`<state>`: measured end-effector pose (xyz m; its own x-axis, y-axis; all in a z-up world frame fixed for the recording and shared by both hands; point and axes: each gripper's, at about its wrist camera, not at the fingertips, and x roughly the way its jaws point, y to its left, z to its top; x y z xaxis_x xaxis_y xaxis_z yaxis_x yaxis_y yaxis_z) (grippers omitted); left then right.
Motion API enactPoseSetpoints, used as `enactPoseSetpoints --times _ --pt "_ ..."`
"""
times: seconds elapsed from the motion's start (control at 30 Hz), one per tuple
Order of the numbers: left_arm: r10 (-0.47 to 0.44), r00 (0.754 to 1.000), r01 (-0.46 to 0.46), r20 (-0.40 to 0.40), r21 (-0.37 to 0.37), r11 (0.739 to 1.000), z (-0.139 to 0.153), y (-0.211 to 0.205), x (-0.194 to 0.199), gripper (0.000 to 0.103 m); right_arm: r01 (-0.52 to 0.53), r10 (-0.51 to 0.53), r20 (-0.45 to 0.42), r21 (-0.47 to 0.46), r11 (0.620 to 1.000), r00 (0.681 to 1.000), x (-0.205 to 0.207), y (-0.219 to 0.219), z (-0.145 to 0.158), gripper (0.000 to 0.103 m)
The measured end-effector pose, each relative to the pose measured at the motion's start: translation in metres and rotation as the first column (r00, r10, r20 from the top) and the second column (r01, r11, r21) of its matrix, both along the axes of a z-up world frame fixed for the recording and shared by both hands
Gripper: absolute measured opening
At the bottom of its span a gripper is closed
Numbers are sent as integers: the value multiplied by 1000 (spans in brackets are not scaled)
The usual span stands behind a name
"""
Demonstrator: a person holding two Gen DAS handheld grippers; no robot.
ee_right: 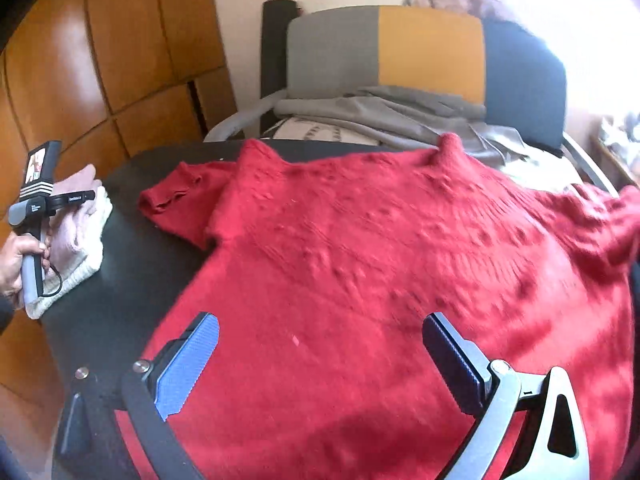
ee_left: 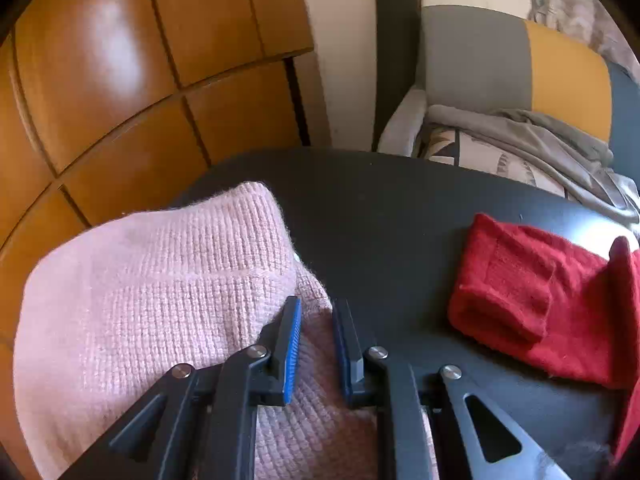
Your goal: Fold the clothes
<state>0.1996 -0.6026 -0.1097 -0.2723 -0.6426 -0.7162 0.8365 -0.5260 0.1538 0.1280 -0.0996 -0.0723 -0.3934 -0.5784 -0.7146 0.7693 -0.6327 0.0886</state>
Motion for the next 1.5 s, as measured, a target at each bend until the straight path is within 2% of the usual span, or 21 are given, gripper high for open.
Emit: enactPoseSetpoints --times 0.1,0.2,0.23,0.3,0.4,0.47,0.53,0.63,0.67,0.7,0.73,0.8,0.87,0.97,1.07,1.2,1.27,1.33,1.4,1.5 --pt "6 994 -7 -114 -4 1000 22 23 0 17 32 -32 -9 10 999 999 -4 27 2 103" --pt "-130 967 144 -220 49 988 26 74 -23 18 113 -113 -21 8 994 993 -16 65 7 103" --pt "-209 947 233 -245 72 970 22 101 -40 18 151 -151 -19 13 988 988 -22 80 5 103" --pt "-319 909 356 -267 103 929 14 140 -65 18 227 -227 -13 40 973 974 -34 109 -1 103" --pt "-512 821 550 -253 109 828 -3 221 -107 18 312 -313 6 64 948 950 -44 148 -13 103" --pt "-577 785 611 -225 135 780 -18 259 -126 18 350 -353 5 115 930 936 -50 170 -26 103" --pt "-609 775 631 -168 162 758 -28 281 -135 18 371 -377 1 169 913 926 -51 187 -38 103" --pt "-615 787 610 -47 209 765 -49 299 -121 19 368 -373 -2 167 915 928 -42 195 -42 103" --pt "-614 789 603 -25 219 767 -57 297 -117 24 367 -371 -3 166 915 928 -39 198 -43 103" --pt "-618 786 612 -31 183 769 -56 297 -111 26 366 -370 -4 165 916 929 -35 201 -44 103" --pt "-614 789 605 8 164 780 -59 296 -106 28 364 -369 -5 164 917 930 -32 204 -45 103" --pt "-598 801 587 28 158 794 -58 287 -101 30 362 -366 -6 163 918 931 -26 210 -47 103" --pt "-581 813 571 31 148 808 -58 279 -95 38 360 -363 -8 162 919 932 -20 216 -50 103" --pt "-558 830 549 27 137 824 -54 273 -87 45 356 -359 -11 159 921 933 -11 225 -53 103" --pt "-547 837 540 30 116 833 -52 274 -83 49 354 -356 -16 158 922 934 -4 233 -56 103" --pt "-531 847 525 15 135 841 -48 275 -87 48 398 -389 -85 171 901 917 -54 240 -46 103" --pt "-512 859 506 0 149 849 -40 274 -89 45 419 -404 -119 176 891 907 -79 243 -40 103" --pt "-517 855 518 -35 114 848 -29 278 -90 45 441 -418 -153 180 879 896 -104 246 -35 103" --pt "-538 840 543 -69 95 835 -20 284 -99 45 463 -431 -187 184 867 883 -129 249 -30 103" --pt "-561 826 562 -41 101 821 -27 292 -120 45 495 -449 -238 187 849 861 -167 254 -22 103"
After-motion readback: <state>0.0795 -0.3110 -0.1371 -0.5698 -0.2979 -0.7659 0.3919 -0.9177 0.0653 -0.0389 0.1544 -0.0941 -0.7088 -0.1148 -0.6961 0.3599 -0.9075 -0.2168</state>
